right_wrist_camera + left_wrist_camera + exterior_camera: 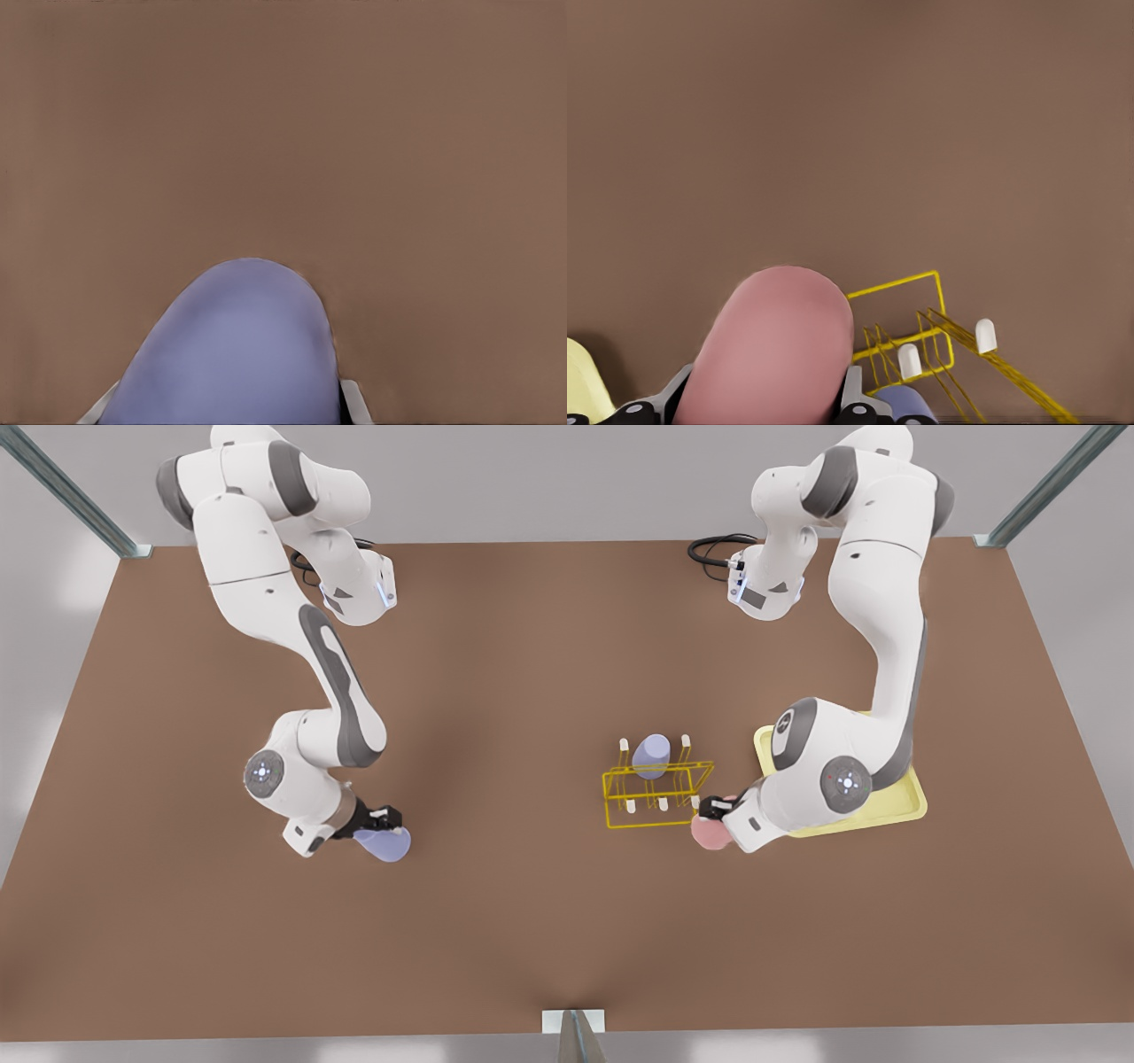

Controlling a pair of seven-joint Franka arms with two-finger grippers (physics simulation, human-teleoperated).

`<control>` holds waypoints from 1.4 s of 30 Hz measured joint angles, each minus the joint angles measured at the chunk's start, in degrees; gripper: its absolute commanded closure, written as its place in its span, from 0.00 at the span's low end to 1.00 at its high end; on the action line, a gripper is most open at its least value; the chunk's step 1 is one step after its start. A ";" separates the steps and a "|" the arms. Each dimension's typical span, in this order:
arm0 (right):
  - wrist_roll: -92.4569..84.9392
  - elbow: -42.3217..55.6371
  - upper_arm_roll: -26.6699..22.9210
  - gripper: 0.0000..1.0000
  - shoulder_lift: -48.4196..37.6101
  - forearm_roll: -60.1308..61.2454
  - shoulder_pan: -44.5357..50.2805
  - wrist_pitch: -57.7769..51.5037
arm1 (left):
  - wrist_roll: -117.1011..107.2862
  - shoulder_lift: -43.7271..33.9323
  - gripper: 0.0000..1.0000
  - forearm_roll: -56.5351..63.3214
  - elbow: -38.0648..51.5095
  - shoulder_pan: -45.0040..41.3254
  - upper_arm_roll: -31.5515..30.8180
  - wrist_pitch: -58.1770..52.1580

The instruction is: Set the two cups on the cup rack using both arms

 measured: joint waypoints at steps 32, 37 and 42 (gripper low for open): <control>3.85 25.91 7.09 0.16 12.77 18.98 17.13 4.59 | -6.40 -15.25 0.00 9.02 4.45 2.87 9.92 -26.47; 4.86 26.38 8.28 0.16 13.32 19.30 19.00 6.39 | -2.73 -15.47 0.00 8.55 4.38 4.04 9.99 -29.79; 5.63 26.75 8.41 0.16 14.25 19.55 20.94 7.92 | 0.07 -15.22 0.00 6.89 4.23 5.34 9.94 -32.44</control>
